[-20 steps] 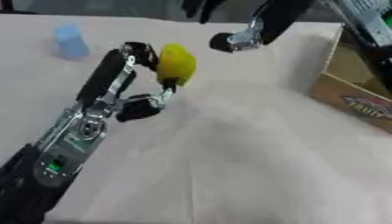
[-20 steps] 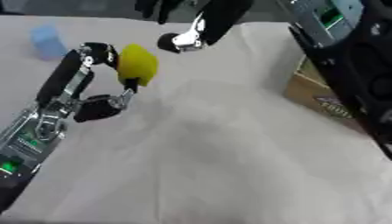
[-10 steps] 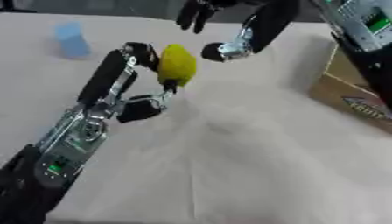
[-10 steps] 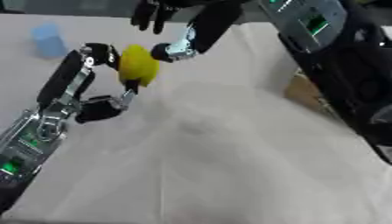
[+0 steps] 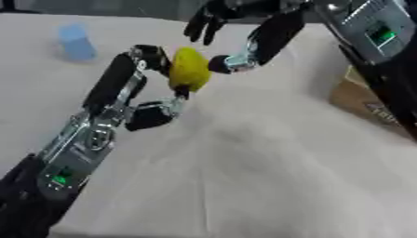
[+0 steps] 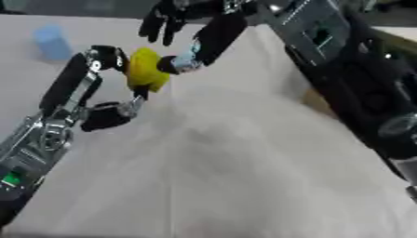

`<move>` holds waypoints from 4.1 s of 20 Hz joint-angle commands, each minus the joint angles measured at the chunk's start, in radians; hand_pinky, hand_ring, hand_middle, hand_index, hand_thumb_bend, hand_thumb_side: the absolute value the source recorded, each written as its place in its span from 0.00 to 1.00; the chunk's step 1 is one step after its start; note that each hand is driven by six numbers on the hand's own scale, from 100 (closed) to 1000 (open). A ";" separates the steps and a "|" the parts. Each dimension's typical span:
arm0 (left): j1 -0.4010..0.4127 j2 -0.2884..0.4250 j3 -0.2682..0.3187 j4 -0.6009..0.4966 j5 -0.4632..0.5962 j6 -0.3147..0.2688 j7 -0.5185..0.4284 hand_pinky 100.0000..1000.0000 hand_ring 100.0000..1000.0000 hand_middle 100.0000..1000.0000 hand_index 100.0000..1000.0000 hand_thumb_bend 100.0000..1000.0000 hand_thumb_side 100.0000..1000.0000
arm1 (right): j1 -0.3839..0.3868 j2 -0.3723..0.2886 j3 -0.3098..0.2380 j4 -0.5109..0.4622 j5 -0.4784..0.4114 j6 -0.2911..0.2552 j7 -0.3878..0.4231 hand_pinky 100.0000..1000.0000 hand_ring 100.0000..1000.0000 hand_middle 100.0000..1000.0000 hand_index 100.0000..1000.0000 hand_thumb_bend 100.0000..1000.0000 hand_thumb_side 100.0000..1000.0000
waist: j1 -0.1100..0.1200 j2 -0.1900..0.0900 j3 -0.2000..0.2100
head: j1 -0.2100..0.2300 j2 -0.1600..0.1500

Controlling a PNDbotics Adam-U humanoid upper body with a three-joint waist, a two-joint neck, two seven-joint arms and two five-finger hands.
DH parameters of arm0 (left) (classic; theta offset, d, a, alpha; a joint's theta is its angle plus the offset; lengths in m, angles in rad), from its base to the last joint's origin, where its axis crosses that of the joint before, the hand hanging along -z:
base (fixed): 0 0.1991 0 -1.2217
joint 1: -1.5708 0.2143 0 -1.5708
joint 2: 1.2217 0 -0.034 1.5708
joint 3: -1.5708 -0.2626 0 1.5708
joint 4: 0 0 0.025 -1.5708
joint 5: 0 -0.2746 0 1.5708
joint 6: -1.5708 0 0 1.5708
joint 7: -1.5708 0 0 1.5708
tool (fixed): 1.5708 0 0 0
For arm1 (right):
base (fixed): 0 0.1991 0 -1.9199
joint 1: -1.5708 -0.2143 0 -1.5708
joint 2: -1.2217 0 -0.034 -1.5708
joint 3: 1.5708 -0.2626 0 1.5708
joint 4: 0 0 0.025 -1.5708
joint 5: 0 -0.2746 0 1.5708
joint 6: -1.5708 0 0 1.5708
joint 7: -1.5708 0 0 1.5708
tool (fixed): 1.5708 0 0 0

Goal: Pick up the objects with one hand, pass them to the other hand, and then place them into the box on the other side of the table.

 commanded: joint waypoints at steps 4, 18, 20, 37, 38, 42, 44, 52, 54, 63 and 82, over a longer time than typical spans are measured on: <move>-0.024 -0.001 0.001 -0.020 -0.008 0.007 0.001 0.58 0.48 0.38 0.44 0.00 0.12 | -0.009 0.001 -0.005 0.009 0.026 -0.017 -0.001 0.94 0.82 0.82 0.90 0.21 0.41 | -0.009 -0.032 0.002 | -0.004 0.005; -0.035 -0.019 -0.006 -0.026 -0.005 0.013 0.001 0.57 0.48 0.38 0.43 0.00 0.12 | 0.007 0.004 -0.011 0.015 0.045 -0.025 -0.001 0.94 0.81 0.82 0.90 0.20 0.43 | -0.007 -0.026 0.007 | -0.011 0.003; -0.038 -0.022 -0.007 -0.026 -0.005 0.013 0.000 0.57 0.48 0.38 0.43 0.00 0.13 | 0.012 -0.002 -0.010 0.011 0.040 -0.028 -0.001 0.93 0.81 0.82 0.90 0.20 0.44 | -0.007 -0.026 0.007 | -0.012 0.002; -0.050 -0.044 -0.017 -0.021 0.004 0.016 -0.004 0.58 0.48 0.38 0.44 0.00 0.13 | 0.029 -0.005 -0.029 0.014 0.023 0.020 -0.043 0.89 0.74 0.65 0.69 0.12 0.36 | -0.004 -0.020 0.008 | -0.021 0.002; -0.050 -0.046 -0.017 -0.021 0.004 0.016 -0.004 0.58 0.48 0.38 0.44 0.00 0.14 | 0.029 -0.005 -0.029 0.013 0.018 0.026 -0.052 0.89 0.73 0.63 0.68 0.12 0.35 | -0.004 -0.020 0.008 | -0.021 0.002; -0.055 -0.054 -0.017 -0.018 0.005 0.016 -0.001 0.58 0.48 0.38 0.44 0.00 0.14 | 0.032 -0.006 -0.027 0.009 0.001 0.046 -0.074 0.87 0.69 0.59 0.60 0.08 0.30 | -0.005 -0.020 0.009 | -0.023 0.002; -0.058 -0.058 -0.017 -0.018 0.004 0.016 0.000 0.58 0.48 0.38 0.44 0.00 0.14 | 0.034 -0.007 -0.027 0.009 -0.004 0.052 -0.081 0.86 0.68 0.58 0.58 0.07 0.26 | -0.005 -0.020 0.009 | -0.024 0.002; -0.067 -0.067 -0.015 -0.020 -0.001 0.020 0.008 0.58 0.48 0.38 0.46 0.00 0.14 | 0.038 -0.011 -0.029 0.009 -0.025 0.071 -0.095 0.84 0.64 0.55 0.54 0.00 0.05 | -0.004 -0.019 0.010 | -0.027 0.004; -0.066 -0.067 -0.014 -0.018 -0.001 0.027 0.012 0.59 0.49 0.39 0.50 0.00 0.14 | 0.039 -0.013 -0.030 0.007 -0.031 0.074 -0.097 0.84 0.63 0.55 0.54 0.00 0.03 | -0.004 -0.020 0.009 | -0.026 0.004; -0.064 -0.062 -0.013 -0.005 0.011 0.106 0.022 0.67 0.59 0.53 0.70 0.23 0.40 | 0.037 -0.031 -0.035 -0.005 -0.055 0.086 -0.106 0.83 0.61 0.53 0.50 0.00 0.00 | -0.003 -0.023 0.007 | -0.029 0.002; -0.026 -0.016 0.005 -0.012 0.031 0.238 0.069 0.75 0.69 0.64 0.81 0.51 0.82 | 0.122 -0.141 -0.156 -0.067 -0.193 0.148 -0.179 0.85 0.61 0.54 0.50 0.00 0.03 | -0.002 -0.025 0.000 | -0.038 -0.004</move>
